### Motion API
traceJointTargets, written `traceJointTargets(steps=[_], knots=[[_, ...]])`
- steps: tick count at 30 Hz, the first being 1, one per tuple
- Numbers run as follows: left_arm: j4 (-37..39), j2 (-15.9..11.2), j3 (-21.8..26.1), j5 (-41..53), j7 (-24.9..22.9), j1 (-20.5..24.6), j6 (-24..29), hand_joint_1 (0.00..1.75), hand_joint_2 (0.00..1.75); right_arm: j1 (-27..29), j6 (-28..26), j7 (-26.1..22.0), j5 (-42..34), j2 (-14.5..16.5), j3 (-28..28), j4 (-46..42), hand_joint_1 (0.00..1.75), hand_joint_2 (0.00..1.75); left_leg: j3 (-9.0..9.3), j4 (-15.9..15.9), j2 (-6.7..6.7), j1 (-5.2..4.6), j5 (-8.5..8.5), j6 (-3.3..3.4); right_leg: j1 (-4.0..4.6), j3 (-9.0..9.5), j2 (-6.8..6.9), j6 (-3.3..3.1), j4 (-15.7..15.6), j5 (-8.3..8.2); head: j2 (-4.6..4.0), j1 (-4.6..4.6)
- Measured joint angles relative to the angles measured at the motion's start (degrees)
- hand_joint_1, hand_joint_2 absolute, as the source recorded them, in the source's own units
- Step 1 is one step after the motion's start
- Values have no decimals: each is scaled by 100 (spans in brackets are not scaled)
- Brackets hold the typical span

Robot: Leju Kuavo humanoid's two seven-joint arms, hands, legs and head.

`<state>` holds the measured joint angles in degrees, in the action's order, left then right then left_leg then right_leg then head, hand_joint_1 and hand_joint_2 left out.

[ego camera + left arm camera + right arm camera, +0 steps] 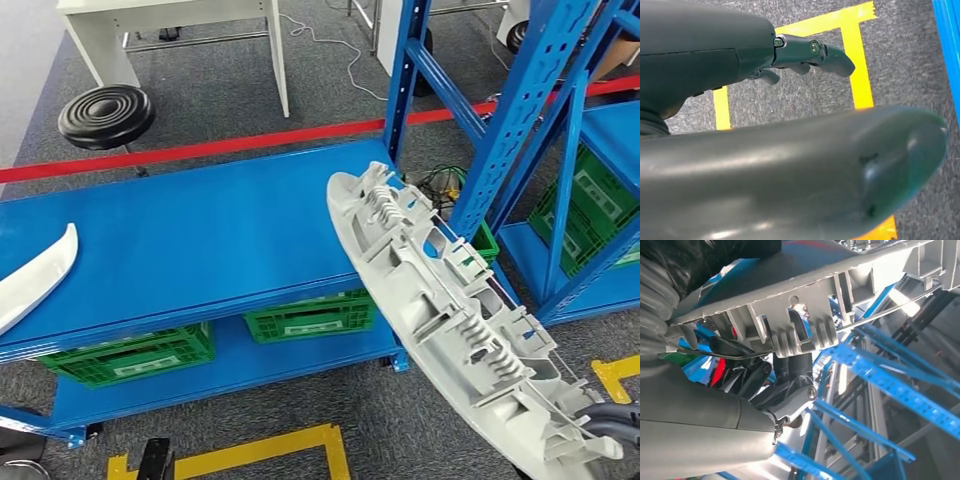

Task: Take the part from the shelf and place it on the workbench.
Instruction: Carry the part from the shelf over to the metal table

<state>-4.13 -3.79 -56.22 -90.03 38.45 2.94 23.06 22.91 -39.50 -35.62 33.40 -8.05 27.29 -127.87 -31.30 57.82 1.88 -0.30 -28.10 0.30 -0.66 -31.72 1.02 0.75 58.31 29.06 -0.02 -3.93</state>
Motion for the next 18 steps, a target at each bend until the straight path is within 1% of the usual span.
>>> traceJointTargets(steps=[1,2,3,4,5,6,7,8,9,10,11,12,13,15,16,17,18], knots=[[0,-3,0,1,2,3,0,0,0,26,1,-11,-15,1,-24,-9,175,175,-27,69,-22,5,-64,-32,-14,1,-13,-28,-17,-19,0,-3],[0,-3,-1,1,4,6,0,0,0,46,1,-23,-27,3,-47,-17,175,175,-98,246,-56,13,-195,-66,-29,2,-24,-55,-37,-36,0,-7],[0,-5,-1,2,5,5,0,0,0,61,1,-34,-37,4,-64,-24,175,175,-222,542,-93,26,-381,-97,-41,2,-36,-75,-50,-49,0,-10],[0,-3,-2,2,5,2,0,0,0,74,1,-42,-45,5,-76,-29,175,175,-388,932,-116,36,-587,-121,-42,-6,-54,-83,-51,-53,0,-13],[0,-2,-2,2,5,-1,0,0,0,85,1,-47,-50,5,-86,-32,175,175,-552,1322,-123,47,-757,-139,-41,-12,-73,-87,-50,-55,0,-12],[0,-4,-2,2,5,-4,0,0,0,98,1,-50,-54,5,-93,-32,175,175,-662,1590,-124,54,-835,-149,-41,-14,-96,-89,-48,-56,0,-12],[0,-5,-2,1,4,-6,0,0,0,109,1,-52,-58,5,-99,-32,175,175,-678,1650,-126,60,-791,-154,-42,-10,-123,-89,-46,-56,0,-13],[0,-8,-2,1,4,-8,0,0,0,118,1,-53,-61,5,-108,-32,175,175,-589,1479,-130,66,-640,-150,-42,-2,-151,-88,-43,-56,0,-13],[0,-12,-2,2,5,-8,0,0,0,124,1,-54,-63,5,-115,-32,175,175,-415,1118,-143,72,-416,-139,-43,9,-180,-84,-40,-55,0,-13],[0,-17,-2,2,5,-8,0,0,0,127,1,-54,-64,5,-125,-33,175,175,-214,699,-188,77,-227,-120,-43,14,-206,-74,-36,-54,0,-10],[0,-20,-2,2,6,-6,0,0,0,127,1,-54,-64,5,-133,-36,175,175,-51,339,-232,78,-101,-101,-35,7,-233,-53,-23,-54,0,-9],[0,-22,-2,2,6,-3,0,0,0,128,0,-55,-64,5,-140,-40,175,175,48,104,-270,75,-42,-80,-30,-13,-255,-25,-12,-58,0,-9],[0,-23,-2,2,7,0,0,0,0,128,-1,-55,-64,5,-150,-45,175,175,80,6,-298,70,-47,-65,-25,-39,-272,6,-3,-66,0,-6],[0,-24,-2,1,7,3,0,0,0,136,-2,-57,-64,5,-164,-50,175,175,58,-9,-283,51,-49,-34,-33,-73,-294,65,-6,-88,0,-7],[0,-23,-2,1,7,2,1,0,0,143,-2,-57,-64,5,-169,-53,175,175,55,-30,-272,53,-35,-6,-39,-80,-299,94,-7,-84,0,-5],[0,-20,-2,1,7,4,1,0,0,155,-2,-59,-66,5,-176,-57,175,175,58,-54,-254,59,-17,30,-44,-109,-282,122,29,-48,0,-3],[0,-18,-2,1,5,6,2,0,0,165,-2,-63,-67,5,-185,-64,175,175,61,-80,-235,67,3,71,-43,-174,-252,147,157,47,0,8]])
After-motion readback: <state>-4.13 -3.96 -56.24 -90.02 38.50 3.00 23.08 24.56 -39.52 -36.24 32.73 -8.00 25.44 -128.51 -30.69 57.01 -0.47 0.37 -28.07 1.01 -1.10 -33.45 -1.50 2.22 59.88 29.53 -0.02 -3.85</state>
